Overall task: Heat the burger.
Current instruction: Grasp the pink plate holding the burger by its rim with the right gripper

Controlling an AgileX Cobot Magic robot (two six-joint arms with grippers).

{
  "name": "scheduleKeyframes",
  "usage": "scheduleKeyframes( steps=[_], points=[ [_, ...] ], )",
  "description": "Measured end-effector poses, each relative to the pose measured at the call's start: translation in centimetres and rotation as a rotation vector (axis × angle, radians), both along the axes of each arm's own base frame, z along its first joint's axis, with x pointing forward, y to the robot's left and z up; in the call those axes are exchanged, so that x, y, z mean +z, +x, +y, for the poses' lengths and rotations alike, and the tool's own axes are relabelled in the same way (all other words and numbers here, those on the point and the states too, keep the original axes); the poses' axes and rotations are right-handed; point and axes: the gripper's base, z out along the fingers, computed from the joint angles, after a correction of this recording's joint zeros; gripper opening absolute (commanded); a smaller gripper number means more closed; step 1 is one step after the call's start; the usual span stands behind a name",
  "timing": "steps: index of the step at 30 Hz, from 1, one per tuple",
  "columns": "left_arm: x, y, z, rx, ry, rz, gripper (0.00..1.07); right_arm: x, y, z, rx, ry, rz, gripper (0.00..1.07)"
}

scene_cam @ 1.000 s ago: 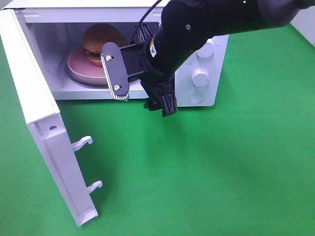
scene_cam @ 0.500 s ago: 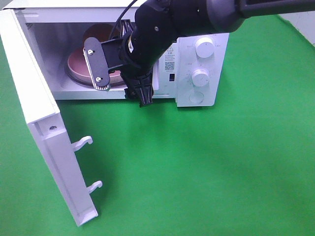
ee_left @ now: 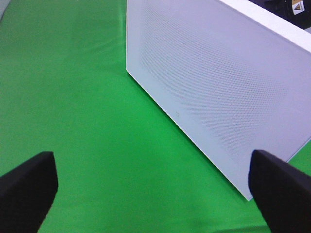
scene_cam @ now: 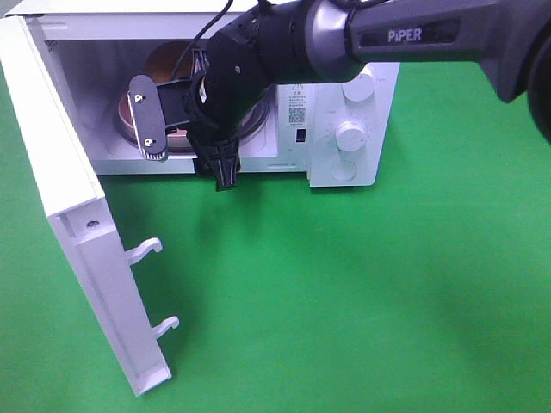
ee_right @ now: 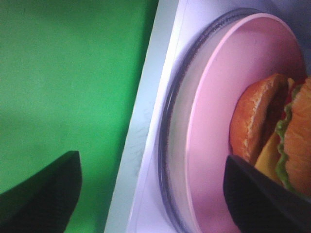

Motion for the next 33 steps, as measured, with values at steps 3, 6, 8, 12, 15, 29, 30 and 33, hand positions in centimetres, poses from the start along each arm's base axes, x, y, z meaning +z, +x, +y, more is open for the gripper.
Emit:
scheduleKeyframes(
  steps=[3,6,8,12,15,29,30,33],
  points=[
    [0.0,0.0,0.0,0.0,0.0,0.0,1.0,-1.1,0.6,0.6,-0.005,0.008,0.007,0.77],
    [0.0,0.0,0.0,0.0,0.0,0.0,1.0,-1.5,1.0,1.0,-0.005,0.013,0.005,0.77],
    [0.0,0.0,0.0,0.0,0.0,0.0,1.0,-1.8,1.3,1.3,-0.008,0.02,0.006,0.77],
    [0.0,0.0,0.0,0.0,0.0,0.0,1.0,-2.3,1.8,1.7,-0.012,0.031,0.005,0.77],
    [0.0,0.0,0.0,0.0,0.0,0.0,1.0,-2.8,2.1,1.8,-0.021,0.041,0.014,0.76],
    [0.0,0.0,0.0,0.0,0.0,0.0,1.0,-4.7,2.9,1.5,-0.062,0.091,0.054,0.61],
    [0.0,0.0,0.0,0.0,0.0,0.0,1.0,-4.7,2.9,1.5,-0.062,0.091,0.054,0.61],
    [0.0,0.0,0.0,0.0,0.0,0.0,1.0,-5.0,2.9,1.5,-0.062,0.091,0.056,0.49]
  ],
)
